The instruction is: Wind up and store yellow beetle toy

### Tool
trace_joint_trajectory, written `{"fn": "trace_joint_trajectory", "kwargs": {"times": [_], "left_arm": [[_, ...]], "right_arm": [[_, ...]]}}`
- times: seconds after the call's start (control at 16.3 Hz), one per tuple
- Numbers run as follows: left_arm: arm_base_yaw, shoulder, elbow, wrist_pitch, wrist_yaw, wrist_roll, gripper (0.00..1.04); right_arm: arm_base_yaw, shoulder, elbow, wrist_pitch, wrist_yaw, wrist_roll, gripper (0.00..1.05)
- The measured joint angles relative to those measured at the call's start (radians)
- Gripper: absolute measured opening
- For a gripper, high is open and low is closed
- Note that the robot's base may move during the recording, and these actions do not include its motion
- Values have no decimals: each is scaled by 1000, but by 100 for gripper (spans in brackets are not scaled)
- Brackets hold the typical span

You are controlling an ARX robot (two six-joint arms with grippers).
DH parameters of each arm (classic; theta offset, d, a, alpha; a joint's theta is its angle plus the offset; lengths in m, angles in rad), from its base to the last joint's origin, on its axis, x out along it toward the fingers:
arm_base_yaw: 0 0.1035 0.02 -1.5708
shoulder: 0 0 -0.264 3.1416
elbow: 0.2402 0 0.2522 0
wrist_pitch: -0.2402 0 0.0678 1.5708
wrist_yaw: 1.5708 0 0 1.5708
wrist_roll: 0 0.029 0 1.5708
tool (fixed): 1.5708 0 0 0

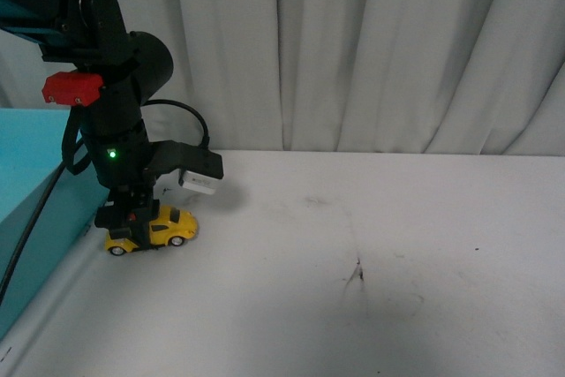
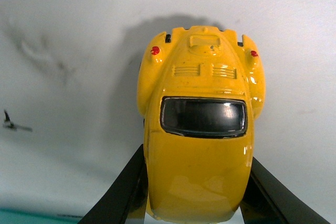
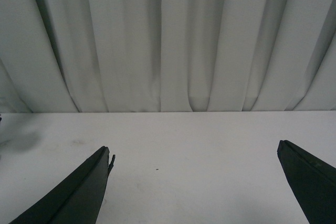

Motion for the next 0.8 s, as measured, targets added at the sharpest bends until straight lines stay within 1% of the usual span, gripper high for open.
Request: {"fn": "trace_joint_trajectory", "kwargs": {"times": [0.06, 0.18, 0.49, 0.61, 0.67, 0.8], "left_arm": [[-11, -10, 0, -19, 22, 51, 41], [-30, -56, 7, -58, 60, 94, 41], [-35, -240, 68, -171, 124, 122, 41], [2, -259, 79, -195, 134, 109, 41], [38, -259, 100, -220, 160, 69, 41], [138, -271, 139, -187, 203, -35, 41]], "right_arm": [[0, 0, 0, 0, 0, 0, 98], [0, 0, 0, 0, 0, 0, 98], [0, 0, 0, 0, 0, 0, 98], [0, 0, 0, 0, 0, 0, 98], [0, 0, 0, 0, 0, 0, 98], [0, 0, 0, 0, 0, 0, 98]]}}
